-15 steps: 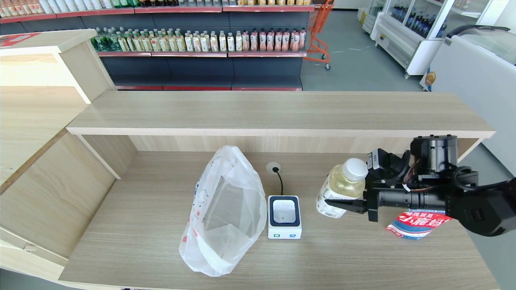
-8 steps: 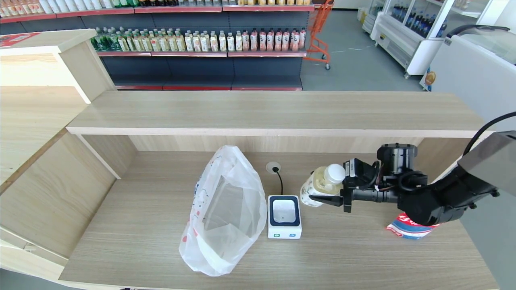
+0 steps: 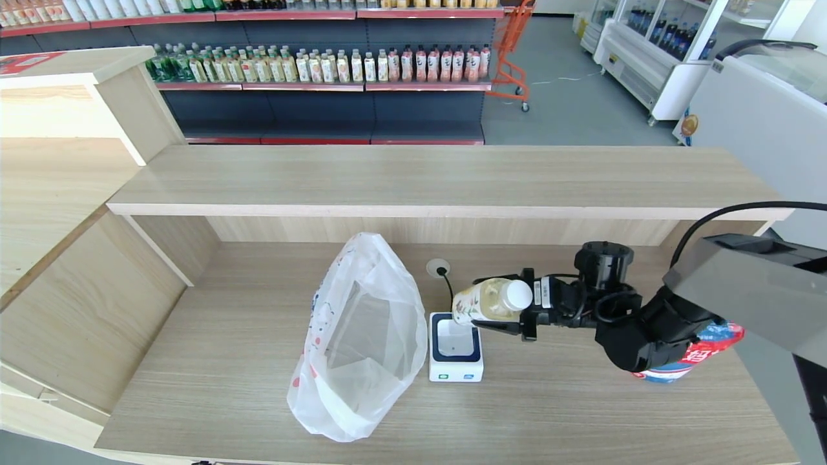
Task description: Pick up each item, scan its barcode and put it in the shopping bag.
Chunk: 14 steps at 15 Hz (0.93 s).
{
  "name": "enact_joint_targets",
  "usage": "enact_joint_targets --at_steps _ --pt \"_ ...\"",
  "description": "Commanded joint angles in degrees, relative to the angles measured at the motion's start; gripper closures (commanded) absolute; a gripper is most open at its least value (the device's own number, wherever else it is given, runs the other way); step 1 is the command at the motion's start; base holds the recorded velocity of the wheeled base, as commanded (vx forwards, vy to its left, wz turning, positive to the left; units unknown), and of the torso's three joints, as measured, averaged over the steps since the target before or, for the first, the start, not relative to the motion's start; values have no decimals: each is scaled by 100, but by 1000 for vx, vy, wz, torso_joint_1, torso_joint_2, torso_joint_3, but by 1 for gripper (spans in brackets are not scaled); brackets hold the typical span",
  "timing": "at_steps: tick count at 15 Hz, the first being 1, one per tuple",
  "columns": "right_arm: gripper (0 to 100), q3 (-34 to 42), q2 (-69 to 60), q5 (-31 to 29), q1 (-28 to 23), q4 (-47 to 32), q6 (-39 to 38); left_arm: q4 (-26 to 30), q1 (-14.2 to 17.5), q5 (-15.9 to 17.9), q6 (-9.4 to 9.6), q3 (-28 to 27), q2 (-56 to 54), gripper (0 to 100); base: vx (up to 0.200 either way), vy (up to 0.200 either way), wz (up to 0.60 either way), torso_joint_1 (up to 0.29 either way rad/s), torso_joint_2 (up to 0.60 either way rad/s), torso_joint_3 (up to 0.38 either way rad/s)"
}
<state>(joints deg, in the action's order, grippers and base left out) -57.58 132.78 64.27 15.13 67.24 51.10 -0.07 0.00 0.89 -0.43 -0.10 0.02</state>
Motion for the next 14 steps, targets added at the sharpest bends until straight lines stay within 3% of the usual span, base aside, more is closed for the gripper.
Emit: enact_joint_targets --at_steps 1,7,14 --pt "100 -201 257 16 69 17 93 -1 0 -1 -1 1 -2 0 0 0 0 0 0 0" --pt "100 -694 661 130 210 34 304 -1 0 -1 -1 1 -2 0 0 0 0 0 0 0" --pt "100 -738 758 174 210 26 418 -1 0 -1 -1 1 -2 0 0 0 0 0 0 0"
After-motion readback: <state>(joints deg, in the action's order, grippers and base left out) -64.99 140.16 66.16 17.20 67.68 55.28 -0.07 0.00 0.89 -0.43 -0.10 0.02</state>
